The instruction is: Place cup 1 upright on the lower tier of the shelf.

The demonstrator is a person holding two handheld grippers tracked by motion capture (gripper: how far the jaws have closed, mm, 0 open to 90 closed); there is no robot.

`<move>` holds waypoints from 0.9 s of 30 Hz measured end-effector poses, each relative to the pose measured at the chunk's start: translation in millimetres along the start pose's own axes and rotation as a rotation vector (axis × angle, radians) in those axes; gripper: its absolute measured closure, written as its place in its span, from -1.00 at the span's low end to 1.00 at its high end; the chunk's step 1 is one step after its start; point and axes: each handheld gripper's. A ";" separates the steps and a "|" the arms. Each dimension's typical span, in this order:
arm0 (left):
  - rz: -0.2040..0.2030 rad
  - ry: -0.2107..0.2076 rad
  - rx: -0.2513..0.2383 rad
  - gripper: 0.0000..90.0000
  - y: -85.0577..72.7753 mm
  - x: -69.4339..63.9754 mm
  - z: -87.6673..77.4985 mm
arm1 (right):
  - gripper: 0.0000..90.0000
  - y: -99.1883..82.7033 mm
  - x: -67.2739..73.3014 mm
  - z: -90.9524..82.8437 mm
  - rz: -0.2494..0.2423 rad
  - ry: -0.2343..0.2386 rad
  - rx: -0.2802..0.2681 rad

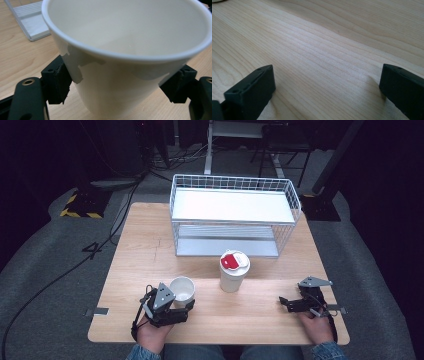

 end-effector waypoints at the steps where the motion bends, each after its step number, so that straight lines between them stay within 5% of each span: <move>1: -0.007 -0.002 0.001 -0.51 1.8 1.3 0.2 | -0.99 0.0 0.0 0.0 0.000 0.000 0.000; 27: -0.016 0.021 -0.022 -0.51 50.2 21.3 7.0 | -0.99 0.0 0.0 0.0 0.000 0.000 0.000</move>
Point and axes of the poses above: each handheld gripper's, and its own axes: z roughly forward along the jaws, y roughly out of its top, x roughly to its left, and after that the axes turned 1 degree about y, right-handed
